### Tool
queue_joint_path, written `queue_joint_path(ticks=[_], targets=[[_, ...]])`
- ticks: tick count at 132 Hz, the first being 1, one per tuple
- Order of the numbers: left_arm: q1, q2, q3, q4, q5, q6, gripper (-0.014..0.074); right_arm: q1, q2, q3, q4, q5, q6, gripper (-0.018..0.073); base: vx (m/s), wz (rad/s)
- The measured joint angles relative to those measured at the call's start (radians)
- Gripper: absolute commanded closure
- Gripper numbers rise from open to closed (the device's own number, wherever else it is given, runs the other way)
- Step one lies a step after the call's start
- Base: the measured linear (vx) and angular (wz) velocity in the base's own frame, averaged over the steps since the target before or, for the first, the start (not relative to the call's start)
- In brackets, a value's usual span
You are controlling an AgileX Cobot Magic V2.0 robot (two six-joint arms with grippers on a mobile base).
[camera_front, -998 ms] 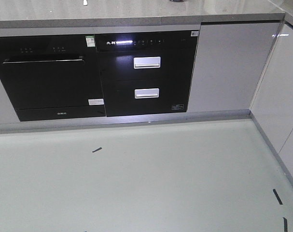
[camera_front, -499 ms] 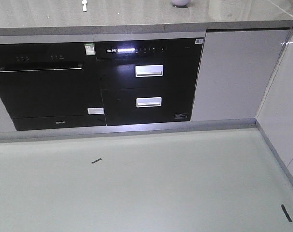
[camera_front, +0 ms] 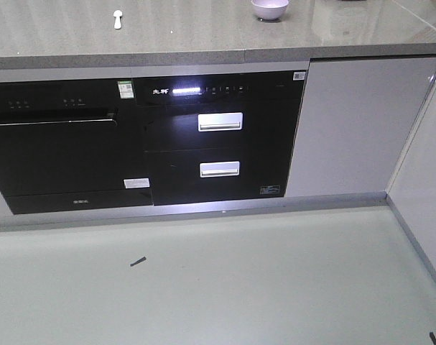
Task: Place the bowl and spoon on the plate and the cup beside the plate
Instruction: 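Drive the base toward the counter holding the spoon and bowl, then approach the counter edge, bringing the spoon and bowl within reach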
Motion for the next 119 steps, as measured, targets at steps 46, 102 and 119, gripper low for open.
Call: queue_joint_path(ticks=[46, 102, 119], targets=[[0.000, 0.000, 0.000, 0.000, 0.000, 0.000, 0.0603, 0.000, 0.000, 0.000, 0.000, 0.000, 0.000, 0.0560, 0.20, -0.01], [0.000, 0.000, 0.000, 0.000, 0.000, 0.000, 0.0603, 0.000, 0.000, 0.000, 0.000, 0.000, 0.000, 0.0560, 0.20, 0.00], [0.000, 0.000, 0.000, 0.000, 0.000, 0.000, 0.0603, 0.000, 0.000, 0.000, 0.000, 0.000, 0.000, 0.0560, 0.21, -0.03]])
